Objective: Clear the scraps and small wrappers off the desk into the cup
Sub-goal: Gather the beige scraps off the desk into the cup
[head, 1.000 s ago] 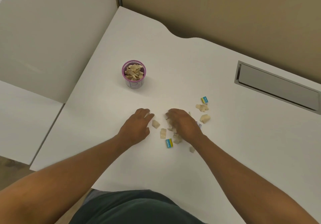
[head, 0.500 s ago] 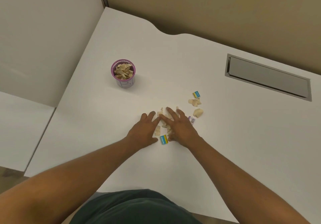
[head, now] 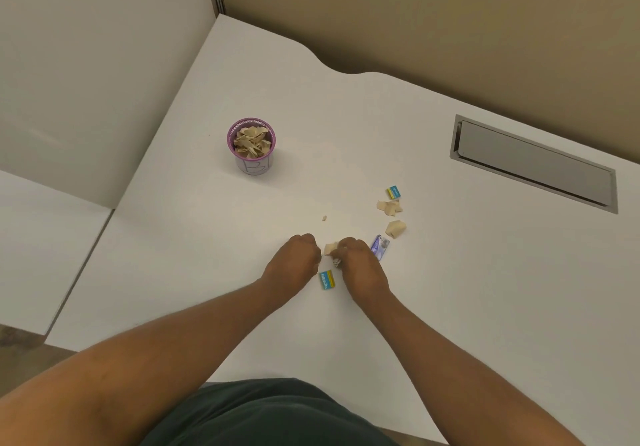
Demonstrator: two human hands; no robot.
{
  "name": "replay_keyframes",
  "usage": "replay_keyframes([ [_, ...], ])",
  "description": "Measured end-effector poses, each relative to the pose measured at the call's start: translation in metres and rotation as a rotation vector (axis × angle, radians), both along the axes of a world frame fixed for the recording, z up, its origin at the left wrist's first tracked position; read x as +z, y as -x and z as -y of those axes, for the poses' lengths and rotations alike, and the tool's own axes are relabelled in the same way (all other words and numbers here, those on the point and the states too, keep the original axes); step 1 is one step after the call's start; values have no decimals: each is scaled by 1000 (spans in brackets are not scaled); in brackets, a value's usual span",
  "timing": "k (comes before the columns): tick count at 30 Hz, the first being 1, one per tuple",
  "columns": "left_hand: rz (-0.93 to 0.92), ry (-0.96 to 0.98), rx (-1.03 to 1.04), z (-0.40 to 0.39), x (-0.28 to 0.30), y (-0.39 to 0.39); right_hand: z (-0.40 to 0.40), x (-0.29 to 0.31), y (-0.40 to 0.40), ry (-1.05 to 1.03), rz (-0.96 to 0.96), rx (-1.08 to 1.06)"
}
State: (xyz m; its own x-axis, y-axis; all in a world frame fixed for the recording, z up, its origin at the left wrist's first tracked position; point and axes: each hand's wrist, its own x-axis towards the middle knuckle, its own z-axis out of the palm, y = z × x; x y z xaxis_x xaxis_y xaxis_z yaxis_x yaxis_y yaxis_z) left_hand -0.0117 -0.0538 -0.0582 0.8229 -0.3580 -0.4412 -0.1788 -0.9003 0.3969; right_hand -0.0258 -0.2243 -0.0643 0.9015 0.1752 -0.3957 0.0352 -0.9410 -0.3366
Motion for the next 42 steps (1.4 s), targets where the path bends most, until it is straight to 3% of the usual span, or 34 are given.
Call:
replay_keyframes([
  [9,-125,331,566,-31,8,-16,-6,20,-19,-478,-94,-777],
  [13,19,477,830,-63,39,-47,-30,47,-44,-658,-91,-865],
  [18,216,519,973,-99,89,-112,-82,86,-104,-776,-50,-745],
  [24,155,421,982,-114,102,-163,-140,109,-179,-697,44,-549],
  [29,126,449,1014,-118,100,-167,-162,108,-206,-548,19,-397],
  [34,64,619,1117,-128,99,-163,-165,107,-211,-501,-42,-251],
  [42,171,763,1183,-129,101,-136,-154,118,-218,-447,-56,-166],
])
